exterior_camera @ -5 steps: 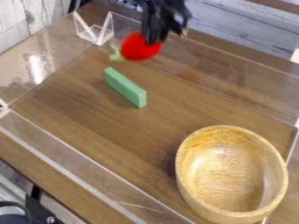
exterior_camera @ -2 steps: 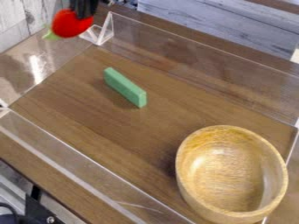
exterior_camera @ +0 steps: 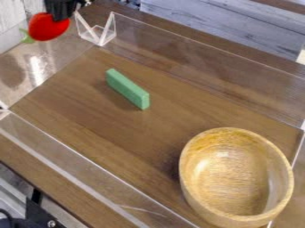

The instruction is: Move the red object to the left side of the table

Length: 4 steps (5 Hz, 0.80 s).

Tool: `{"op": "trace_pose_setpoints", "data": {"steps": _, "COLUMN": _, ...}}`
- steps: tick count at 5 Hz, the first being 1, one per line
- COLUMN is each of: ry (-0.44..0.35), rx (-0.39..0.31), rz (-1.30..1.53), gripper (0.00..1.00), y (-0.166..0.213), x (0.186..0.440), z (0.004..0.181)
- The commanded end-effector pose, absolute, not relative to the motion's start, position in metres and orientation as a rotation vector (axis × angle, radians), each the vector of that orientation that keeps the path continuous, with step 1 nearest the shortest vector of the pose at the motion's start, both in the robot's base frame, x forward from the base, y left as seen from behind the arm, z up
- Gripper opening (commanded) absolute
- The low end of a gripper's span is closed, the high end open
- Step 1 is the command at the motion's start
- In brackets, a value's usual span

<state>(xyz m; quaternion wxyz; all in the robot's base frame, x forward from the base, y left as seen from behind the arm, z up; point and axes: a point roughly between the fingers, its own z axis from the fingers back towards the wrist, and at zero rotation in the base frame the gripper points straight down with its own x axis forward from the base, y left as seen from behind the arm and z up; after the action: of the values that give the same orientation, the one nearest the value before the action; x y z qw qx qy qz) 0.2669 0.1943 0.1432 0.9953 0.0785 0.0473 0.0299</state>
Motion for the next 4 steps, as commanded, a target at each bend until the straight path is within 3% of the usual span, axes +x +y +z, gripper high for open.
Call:
{"op": "trace_pose_setpoints", "data": {"steps": 1, "ry": 0.074, "rx": 0.17, "rz": 0.136, "gripper": 0.0, "y": 0.207, "x": 0.257, "z": 0.142}}
{"op": "trace_pose_setpoints", "data": {"steps": 4, "ry": 0.105, "rx": 0.104, "rz": 0.312, "gripper": 0.0, "y": 0.211, "x": 0.242, "z": 0.108}}
